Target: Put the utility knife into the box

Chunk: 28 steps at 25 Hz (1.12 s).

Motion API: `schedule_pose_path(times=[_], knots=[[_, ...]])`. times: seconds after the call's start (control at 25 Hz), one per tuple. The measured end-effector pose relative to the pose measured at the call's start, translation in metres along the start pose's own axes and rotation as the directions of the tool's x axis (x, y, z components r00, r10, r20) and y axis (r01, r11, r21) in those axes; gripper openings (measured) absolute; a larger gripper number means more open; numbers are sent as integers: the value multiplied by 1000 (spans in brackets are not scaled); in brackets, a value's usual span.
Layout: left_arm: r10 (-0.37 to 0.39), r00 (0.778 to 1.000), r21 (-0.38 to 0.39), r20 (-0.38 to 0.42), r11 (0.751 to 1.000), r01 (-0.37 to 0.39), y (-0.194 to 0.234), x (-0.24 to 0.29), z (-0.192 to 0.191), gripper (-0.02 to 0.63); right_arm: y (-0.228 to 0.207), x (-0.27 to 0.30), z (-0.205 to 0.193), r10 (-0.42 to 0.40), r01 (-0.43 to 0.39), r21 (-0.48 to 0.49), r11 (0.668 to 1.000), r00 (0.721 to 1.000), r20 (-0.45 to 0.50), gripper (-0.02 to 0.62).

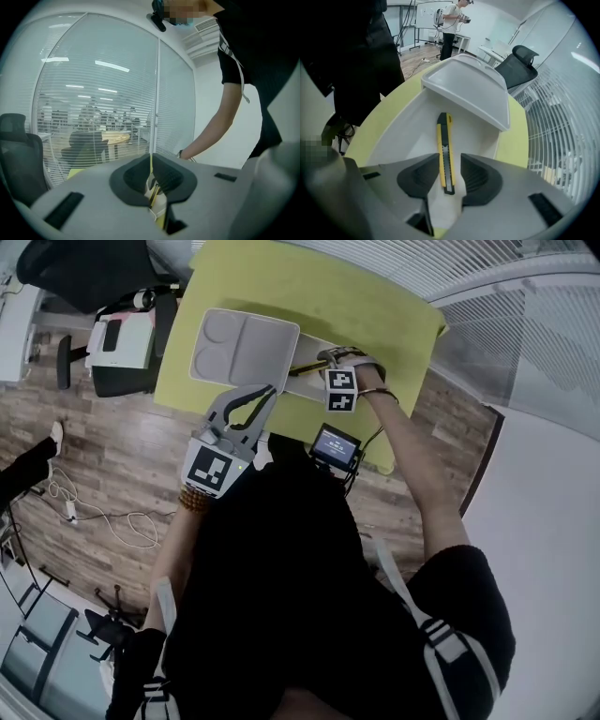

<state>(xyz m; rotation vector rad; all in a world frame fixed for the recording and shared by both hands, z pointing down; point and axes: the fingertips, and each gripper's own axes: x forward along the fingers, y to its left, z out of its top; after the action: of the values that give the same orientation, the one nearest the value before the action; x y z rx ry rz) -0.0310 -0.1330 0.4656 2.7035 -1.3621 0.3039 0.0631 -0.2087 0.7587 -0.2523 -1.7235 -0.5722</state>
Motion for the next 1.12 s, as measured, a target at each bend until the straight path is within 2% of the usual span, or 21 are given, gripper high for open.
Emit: schedule_pose_path(times=[0.12,0.24,0.4,0.56,0.64,0.8,0.96,1.12], knots=[[-22,1000,0,20,1000,22,-1,4,5,23,-8,-18,4,-17,14,58,998,999,38,140],[-48,998,15,29,999,48,-3,7,13,23,-21,-41,6,-78,71,111,991,995,66,137],[-68,996,29,49,997,67,0,14,20,23,-29,-68,14,-123,97,198,975,985,124,124],[-84,995,38,51,996,82,4,20,24,23,-34,-89,16,-190,146,273,951,971,144,115],[-78,996,43,53,996,76,10,24,28,23,-41,-102,16,-240,170,341,925,956,172,106],[-7,999,32,34,999,6,27,34,31,23,-51,-133,15,-368,232,488,841,908,202,98],[19,999,27,45,999,-20,36,41,39,23,-57,-166,16,-474,319,539,780,863,176,87],[16,998,32,64,999,-18,40,46,46,23,-69,-198,24,-553,363,590,721,815,174,83]])
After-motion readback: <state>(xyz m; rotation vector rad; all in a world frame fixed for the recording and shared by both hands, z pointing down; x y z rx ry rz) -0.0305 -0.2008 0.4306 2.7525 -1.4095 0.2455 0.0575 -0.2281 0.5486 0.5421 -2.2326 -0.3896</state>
